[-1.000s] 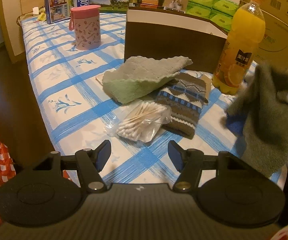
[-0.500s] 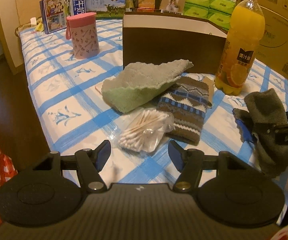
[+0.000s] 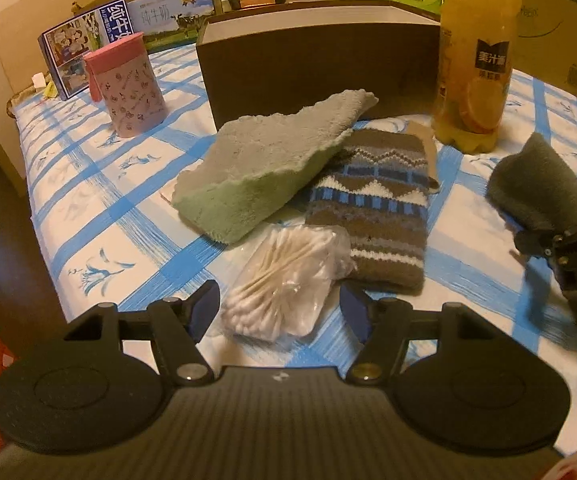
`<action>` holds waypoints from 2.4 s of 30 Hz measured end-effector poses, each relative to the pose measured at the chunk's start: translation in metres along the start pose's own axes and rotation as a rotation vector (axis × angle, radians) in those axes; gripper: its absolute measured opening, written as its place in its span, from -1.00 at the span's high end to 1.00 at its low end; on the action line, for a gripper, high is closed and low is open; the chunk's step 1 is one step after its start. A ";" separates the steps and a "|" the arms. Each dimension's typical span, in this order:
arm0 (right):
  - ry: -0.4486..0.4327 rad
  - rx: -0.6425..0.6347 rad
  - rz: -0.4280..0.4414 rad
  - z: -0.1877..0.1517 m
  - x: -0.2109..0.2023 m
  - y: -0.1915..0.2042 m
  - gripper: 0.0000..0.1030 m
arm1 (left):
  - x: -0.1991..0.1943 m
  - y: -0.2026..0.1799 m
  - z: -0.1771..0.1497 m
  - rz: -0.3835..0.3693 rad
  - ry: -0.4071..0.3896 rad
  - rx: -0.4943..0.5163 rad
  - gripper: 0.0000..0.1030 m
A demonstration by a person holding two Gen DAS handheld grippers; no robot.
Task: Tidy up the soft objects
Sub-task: 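Lift the grey fuzzy cloth higher with the right tool, then grasp the clear cotton swab bag with the left tool while the right tool holds the grey cloth, then carry both items over the brown box and open the right tool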
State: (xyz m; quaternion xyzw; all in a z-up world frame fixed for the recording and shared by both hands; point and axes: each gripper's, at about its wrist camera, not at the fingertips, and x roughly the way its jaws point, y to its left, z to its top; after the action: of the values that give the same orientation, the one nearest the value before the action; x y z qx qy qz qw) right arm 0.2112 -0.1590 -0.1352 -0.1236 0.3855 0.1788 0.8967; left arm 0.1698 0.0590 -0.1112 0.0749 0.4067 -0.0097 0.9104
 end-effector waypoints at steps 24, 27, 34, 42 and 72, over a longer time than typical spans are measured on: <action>-0.039 0.098 0.008 -0.003 -0.015 -0.032 -0.43 | 0.010 0.014 0.000 -0.051 0.023 -0.172 0.26; -0.041 0.119 0.041 -0.004 -0.014 -0.032 -0.43 | 0.011 0.013 0.001 -0.047 0.027 -0.178 0.24; -0.008 -0.018 0.002 -0.008 0.000 -0.001 -0.51 | 0.013 0.010 0.000 -0.040 0.032 -0.170 0.18; -0.010 0.032 -0.026 -0.015 0.009 -0.013 -0.45 | 0.018 0.009 -0.001 -0.032 0.040 -0.150 0.10; -0.066 0.256 0.154 0.001 -0.051 -0.029 0.53 | -0.034 0.028 -0.003 -0.036 0.017 -0.216 0.43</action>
State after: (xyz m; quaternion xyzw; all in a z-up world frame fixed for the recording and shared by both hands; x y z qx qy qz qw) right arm 0.1913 -0.1960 -0.0942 0.0275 0.3837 0.2006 0.9010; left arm 0.1473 0.0858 -0.0846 -0.0308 0.4145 0.0184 0.9093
